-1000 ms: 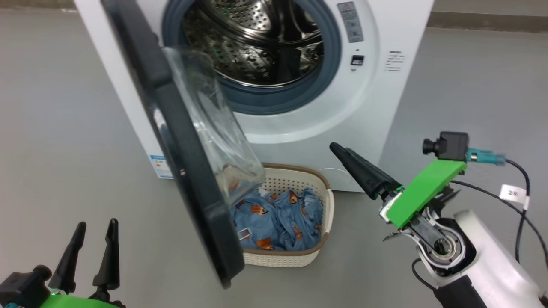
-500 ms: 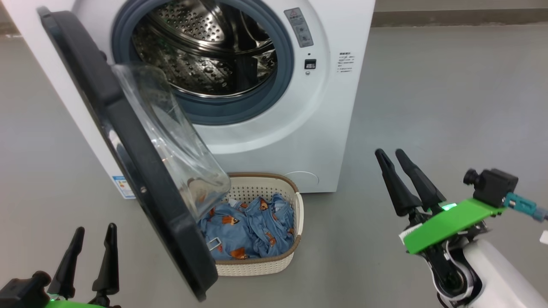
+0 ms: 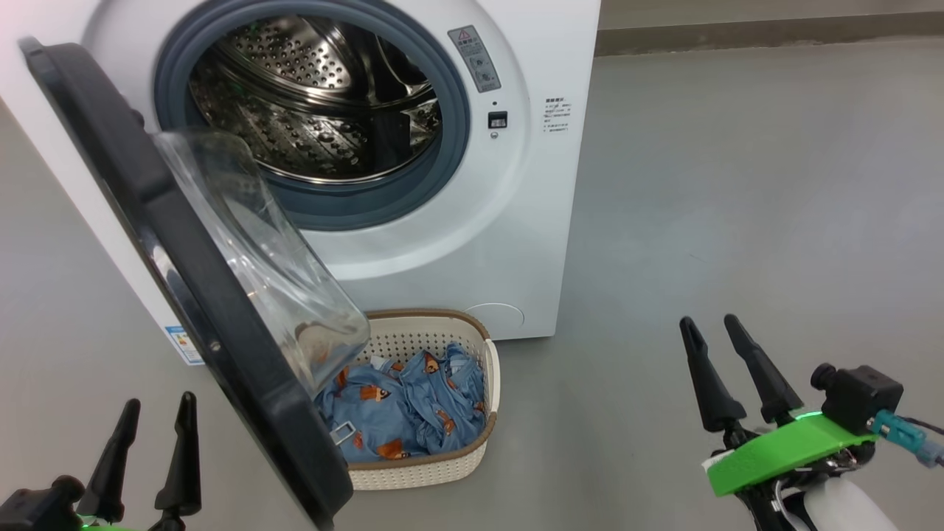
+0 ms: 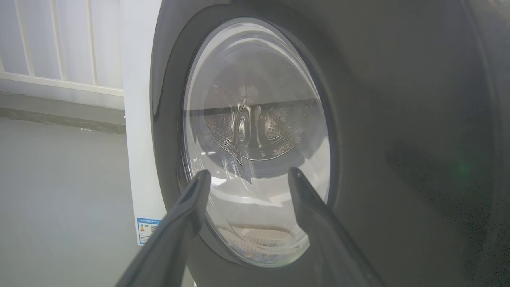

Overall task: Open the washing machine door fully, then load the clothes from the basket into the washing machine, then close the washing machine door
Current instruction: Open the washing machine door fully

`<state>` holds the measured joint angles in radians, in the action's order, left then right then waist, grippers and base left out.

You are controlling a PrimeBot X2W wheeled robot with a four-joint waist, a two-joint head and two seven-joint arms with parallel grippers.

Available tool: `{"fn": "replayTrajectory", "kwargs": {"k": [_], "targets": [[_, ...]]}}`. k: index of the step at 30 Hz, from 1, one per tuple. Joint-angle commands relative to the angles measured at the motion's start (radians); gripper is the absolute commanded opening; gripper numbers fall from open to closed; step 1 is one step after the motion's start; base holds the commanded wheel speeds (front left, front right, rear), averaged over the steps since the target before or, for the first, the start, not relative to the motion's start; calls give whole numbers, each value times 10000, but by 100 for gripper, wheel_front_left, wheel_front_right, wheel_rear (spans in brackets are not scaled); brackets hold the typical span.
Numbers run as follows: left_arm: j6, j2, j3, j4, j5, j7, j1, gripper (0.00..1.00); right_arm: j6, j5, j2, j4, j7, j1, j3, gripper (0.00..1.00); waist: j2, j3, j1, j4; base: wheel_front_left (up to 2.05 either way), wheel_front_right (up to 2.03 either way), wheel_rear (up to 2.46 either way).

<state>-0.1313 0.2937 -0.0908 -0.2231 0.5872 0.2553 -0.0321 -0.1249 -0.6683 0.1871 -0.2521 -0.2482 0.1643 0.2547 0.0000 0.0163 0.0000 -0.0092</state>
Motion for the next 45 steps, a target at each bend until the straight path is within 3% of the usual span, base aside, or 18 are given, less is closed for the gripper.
{"fn": "replayTrajectory", "kwargs": {"k": [1, 9, 16, 45], "targets": [[6, 196, 429, 291, -66, 65, -164, 100, -58, 450, 12, 141, -123, -32, -46, 100, 0, -3, 0, -41, 0, 0, 0], [6, 136, 519, 292, -84, 65, -213, 100, -58, 2498, -305, 145, -133, -291, -679, 100, 0, -75, 0, -58, 0, 0, 0], [6, 116, 525, 305, -44, 65, -233, 100, -58, 3292, -542, -191, -134, -301, -944, 100, 0, -144, 0, 7, 0, 0, 0], [6, 263, 451, 275, 76, 65, -338, 100, -58, 3901, -771, -819, -135, -64, -1239, 100, 0, -288, 0, 132, 0, 0, 0]]}}
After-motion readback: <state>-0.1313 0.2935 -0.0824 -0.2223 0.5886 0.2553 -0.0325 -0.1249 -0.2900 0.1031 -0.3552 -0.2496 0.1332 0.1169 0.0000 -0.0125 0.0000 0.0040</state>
